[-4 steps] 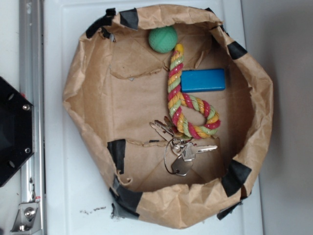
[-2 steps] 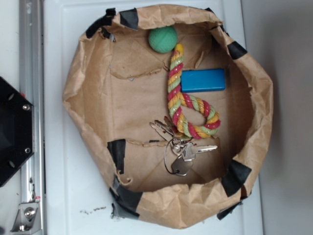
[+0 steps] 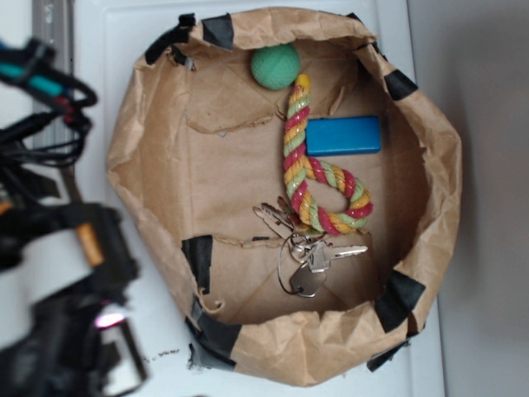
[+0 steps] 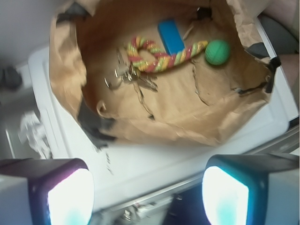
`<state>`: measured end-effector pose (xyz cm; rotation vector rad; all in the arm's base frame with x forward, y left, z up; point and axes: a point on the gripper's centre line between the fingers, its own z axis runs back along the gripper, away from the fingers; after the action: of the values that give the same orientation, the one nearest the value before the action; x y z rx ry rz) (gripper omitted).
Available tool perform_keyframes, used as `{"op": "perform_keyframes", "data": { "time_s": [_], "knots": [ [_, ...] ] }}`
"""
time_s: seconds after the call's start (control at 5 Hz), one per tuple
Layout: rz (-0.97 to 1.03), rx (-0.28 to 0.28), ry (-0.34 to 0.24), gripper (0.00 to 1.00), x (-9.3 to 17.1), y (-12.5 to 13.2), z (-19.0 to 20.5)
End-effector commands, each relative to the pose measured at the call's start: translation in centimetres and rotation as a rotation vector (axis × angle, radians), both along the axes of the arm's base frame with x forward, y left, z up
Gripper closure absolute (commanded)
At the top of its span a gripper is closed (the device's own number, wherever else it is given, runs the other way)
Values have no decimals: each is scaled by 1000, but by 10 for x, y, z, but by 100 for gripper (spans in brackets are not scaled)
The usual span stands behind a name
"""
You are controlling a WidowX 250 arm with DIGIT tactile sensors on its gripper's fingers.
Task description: Grab the silver keys.
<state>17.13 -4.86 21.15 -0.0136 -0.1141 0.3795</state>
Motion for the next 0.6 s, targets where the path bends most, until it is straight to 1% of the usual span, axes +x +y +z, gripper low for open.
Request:
{"op": "perform_keyframes", "data": {
  "time_s": [0.0,0.2,0.4],
  "knots": [
    [208,-33,9,0,2,27,-31],
    [344,-77,-63,0,24,43,-49],
    [387,-132,-77,0,68,47,-52]
  ]
}}
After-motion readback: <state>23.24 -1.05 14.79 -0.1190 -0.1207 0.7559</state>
